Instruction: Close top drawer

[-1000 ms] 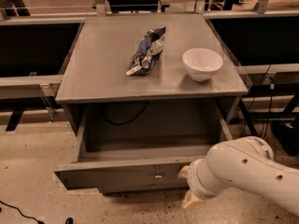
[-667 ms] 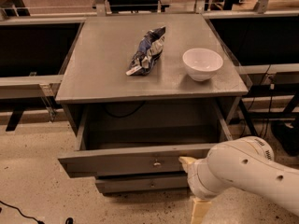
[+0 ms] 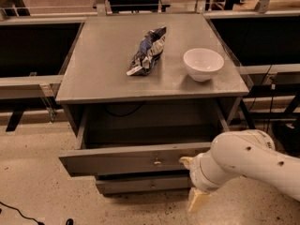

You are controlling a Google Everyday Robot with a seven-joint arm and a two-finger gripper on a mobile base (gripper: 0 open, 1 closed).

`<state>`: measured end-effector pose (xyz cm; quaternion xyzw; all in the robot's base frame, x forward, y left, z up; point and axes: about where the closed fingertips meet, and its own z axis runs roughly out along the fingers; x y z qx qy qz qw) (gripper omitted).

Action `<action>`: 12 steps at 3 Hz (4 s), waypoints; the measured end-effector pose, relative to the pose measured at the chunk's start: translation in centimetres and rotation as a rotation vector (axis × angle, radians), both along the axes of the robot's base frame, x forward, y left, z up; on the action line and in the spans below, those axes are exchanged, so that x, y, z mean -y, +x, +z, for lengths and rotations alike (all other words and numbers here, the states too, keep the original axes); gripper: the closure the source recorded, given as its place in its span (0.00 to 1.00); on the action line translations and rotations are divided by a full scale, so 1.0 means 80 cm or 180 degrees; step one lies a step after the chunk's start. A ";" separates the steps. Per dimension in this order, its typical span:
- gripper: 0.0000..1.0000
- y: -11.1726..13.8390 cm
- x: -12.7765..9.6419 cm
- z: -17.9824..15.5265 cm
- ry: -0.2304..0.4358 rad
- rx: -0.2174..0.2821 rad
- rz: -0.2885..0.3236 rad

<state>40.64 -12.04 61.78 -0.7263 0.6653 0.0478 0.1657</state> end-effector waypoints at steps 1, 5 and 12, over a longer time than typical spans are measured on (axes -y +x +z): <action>0.41 0.027 0.009 0.010 0.0118 0.0059 0.0007; 0.86 0.105 -0.003 -0.015 0.0091 0.0966 -0.0160; 0.41 0.141 -0.017 -0.040 0.0514 0.0600 -0.0031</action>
Offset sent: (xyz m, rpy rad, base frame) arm 0.0701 -0.0016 0.0322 -0.0789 -0.3605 -0.0938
